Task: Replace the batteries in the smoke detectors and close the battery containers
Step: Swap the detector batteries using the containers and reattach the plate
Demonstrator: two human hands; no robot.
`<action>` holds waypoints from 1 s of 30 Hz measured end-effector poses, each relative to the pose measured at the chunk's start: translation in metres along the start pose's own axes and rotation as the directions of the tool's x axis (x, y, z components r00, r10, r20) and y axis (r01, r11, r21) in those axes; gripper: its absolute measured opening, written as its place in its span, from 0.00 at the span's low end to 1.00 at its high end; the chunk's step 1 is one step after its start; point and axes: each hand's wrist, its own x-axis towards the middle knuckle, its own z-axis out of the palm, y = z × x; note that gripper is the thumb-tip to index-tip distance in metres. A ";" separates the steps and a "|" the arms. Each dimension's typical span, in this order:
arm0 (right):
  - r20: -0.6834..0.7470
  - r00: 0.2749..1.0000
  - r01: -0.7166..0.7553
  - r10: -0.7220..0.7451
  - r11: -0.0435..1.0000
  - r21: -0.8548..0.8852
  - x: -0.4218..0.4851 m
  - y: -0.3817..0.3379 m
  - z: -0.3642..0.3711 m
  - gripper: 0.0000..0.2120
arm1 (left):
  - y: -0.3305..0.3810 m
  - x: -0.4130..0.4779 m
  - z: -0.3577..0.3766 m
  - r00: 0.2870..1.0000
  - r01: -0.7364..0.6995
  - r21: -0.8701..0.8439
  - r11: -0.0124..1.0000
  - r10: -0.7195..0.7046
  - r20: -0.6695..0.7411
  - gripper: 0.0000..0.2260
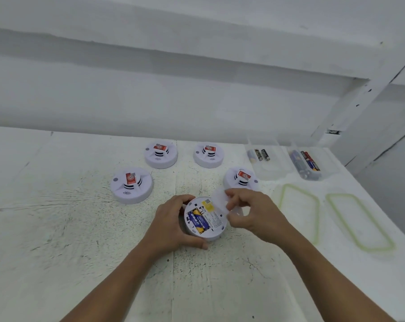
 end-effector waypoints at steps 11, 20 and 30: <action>0.506 0.828 0.500 -0.243 0.729 -0.467 0.030 -0.027 0.013 0.10 | 0.002 0.002 -0.003 0.999 0.037 -0.049 0.998 -0.038 -0.021 0.42; 0.560 0.780 0.565 -0.279 0.698 -0.440 0.039 -0.020 0.008 0.07 | 0.003 0.004 -0.004 0.998 0.062 -0.023 0.998 -0.062 -0.009 0.43; 0.515 0.790 0.555 -0.333 0.745 -0.369 0.039 -0.011 0.009 0.07 | 0.002 0.004 -0.005 0.999 0.054 -0.025 0.998 -0.054 -0.006 0.44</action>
